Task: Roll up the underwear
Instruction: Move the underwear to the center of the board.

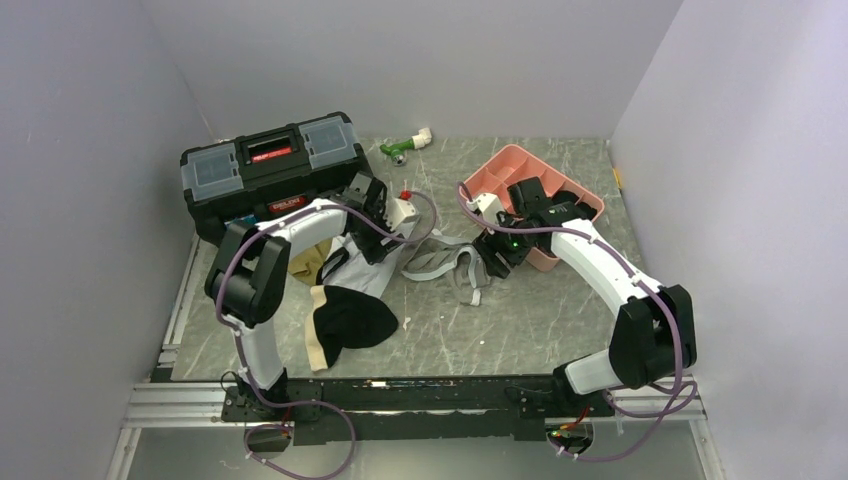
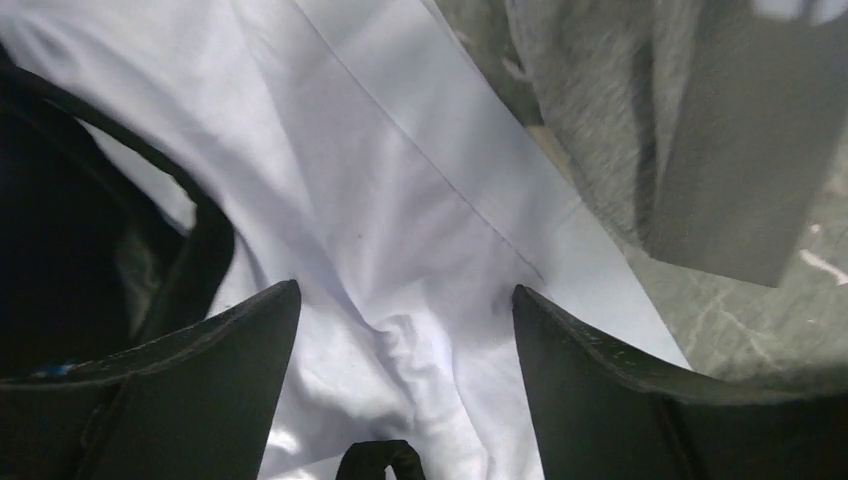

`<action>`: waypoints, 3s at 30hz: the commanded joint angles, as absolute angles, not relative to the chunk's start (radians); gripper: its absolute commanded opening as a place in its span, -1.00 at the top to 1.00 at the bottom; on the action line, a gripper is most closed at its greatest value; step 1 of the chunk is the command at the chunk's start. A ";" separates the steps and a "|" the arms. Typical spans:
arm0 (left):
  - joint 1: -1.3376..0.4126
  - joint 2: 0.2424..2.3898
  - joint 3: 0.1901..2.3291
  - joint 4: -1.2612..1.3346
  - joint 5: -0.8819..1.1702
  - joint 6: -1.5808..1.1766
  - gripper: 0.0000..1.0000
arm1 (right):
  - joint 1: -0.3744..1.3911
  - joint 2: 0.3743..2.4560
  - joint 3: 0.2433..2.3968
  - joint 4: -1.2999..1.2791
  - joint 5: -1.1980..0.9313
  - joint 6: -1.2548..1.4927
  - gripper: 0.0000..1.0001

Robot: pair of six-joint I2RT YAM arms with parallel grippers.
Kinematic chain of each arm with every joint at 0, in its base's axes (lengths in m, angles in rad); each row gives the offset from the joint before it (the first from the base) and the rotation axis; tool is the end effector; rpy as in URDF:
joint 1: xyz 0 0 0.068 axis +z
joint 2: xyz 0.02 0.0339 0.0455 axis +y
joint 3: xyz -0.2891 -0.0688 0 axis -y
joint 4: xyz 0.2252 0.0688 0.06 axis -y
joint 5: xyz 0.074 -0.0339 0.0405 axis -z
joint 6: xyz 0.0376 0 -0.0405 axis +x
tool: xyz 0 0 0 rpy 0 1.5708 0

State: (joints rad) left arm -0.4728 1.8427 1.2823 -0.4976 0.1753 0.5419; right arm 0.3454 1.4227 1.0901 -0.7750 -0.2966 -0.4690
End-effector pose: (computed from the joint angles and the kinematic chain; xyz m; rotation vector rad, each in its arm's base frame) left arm 0.3307 -0.1765 0.2264 1.3238 2.2574 -0.2061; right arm 0.2399 0.0980 0.2842 -1.1313 2.3880 0.3553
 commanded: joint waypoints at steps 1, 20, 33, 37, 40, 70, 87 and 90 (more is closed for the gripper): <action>-0.490 1.871 1.285 -0.567 0.108 0.543 -0.59 | 0.326 1.396 1.068 -0.741 -0.288 -0.469 -0.39; -0.163 1.585 0.938 -0.624 -0.097 0.734 1.00 | 0.314 1.438 1.066 -0.720 -0.333 -0.469 -0.38; -0.003 1.300 0.993 -0.853 0.170 0.761 -0.41 | 0.312 1.475 1.090 -0.729 -0.392 -0.480 -0.39; -0.042 1.201 0.955 -0.938 0.274 0.808 -0.70 | 0.313 1.471 1.087 -0.735 -0.408 -0.490 -0.40; -0.141 1.154 0.859 -0.913 0.217 0.822 -0.76 | 0.314 1.472 1.096 -0.743 -0.425 -0.500 -0.45; 0.069 1.338 1.044 -0.629 -0.089 0.613 0.33 | 0.358 1.627 1.228 -0.659 -0.391 -0.455 -0.99; -0.176 1.192 0.993 -0.584 0.423 0.635 -0.91 | 0.392 1.686 1.240 -0.673 -0.369 -0.465 -0.69; -0.335 1.229 0.945 -0.459 0.374 0.667 -0.92 | 0.390 1.654 1.207 -0.681 -0.363 -0.468 -0.74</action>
State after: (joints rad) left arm -0.1814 1.2049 0.9966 -0.6132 0.3340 0.6117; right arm 0.3901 1.7363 1.2358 -0.6746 -0.3717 -0.4614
